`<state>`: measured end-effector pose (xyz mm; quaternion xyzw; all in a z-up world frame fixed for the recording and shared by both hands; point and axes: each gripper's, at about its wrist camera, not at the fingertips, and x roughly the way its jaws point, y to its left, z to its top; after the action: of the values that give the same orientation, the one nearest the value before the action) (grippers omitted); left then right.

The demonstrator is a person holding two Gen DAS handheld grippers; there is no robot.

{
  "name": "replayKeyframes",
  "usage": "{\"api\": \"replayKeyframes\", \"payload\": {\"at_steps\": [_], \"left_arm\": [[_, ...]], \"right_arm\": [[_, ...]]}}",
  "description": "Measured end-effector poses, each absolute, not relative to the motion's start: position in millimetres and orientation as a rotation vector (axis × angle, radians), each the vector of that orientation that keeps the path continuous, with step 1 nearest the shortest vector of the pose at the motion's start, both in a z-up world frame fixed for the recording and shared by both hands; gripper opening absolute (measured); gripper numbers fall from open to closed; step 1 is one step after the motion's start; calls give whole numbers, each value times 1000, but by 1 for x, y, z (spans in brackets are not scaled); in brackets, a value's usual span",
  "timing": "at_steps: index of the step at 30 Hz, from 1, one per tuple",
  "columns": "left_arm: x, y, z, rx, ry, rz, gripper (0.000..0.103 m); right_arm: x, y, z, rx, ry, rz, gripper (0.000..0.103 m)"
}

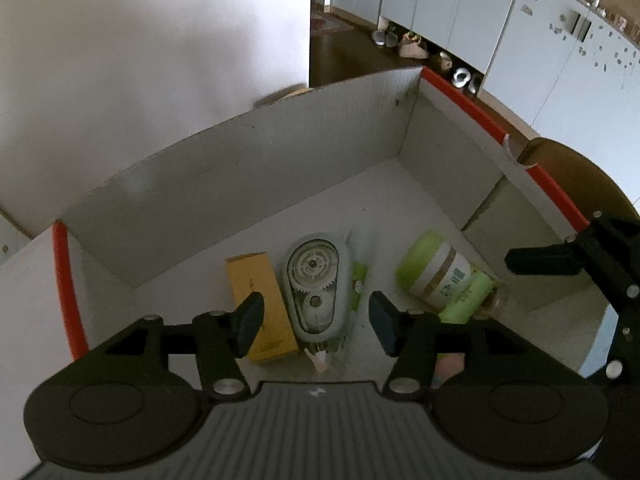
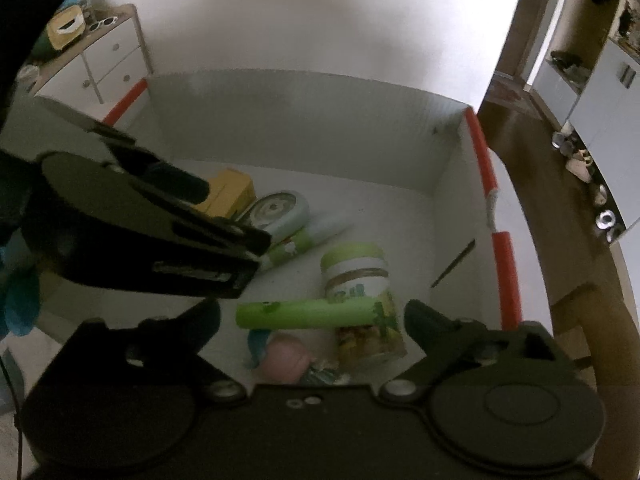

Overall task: Organize rigid objects
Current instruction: 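Open the left tool releasing the tape dispenser while the right tool releases the green stick, then move both tools back out of the box over the remaining table items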

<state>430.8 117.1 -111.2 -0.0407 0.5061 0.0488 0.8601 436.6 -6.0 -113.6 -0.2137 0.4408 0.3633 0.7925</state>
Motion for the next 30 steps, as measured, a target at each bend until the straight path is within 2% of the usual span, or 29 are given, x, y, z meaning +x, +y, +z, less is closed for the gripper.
{"api": "replayKeyframes", "payload": {"at_steps": [4,7,16,18,19,28,30], "left_arm": [[422,119,-105,-98,1041,107,57],[416,119,-100,-102,1030,112,64],[393,114,-79,-102,972,111,66],[388,112,-74,-107,956,108,75],[385,111,-71,-106,951,108,77],[363,103,-49,-94,891,109,77],[357,102,-44,-100,878,107,80]], "right_arm": [[433,-12,-110,-441,964,777,101],[429,-17,-104,-418,951,768,101],[415,-31,-81,-361,907,777,102],[411,-34,-76,-350,895,783,102],[409,-35,-73,-346,889,781,102],[395,-53,-57,-299,858,769,103],[390,-57,-54,-295,852,776,103]]}}
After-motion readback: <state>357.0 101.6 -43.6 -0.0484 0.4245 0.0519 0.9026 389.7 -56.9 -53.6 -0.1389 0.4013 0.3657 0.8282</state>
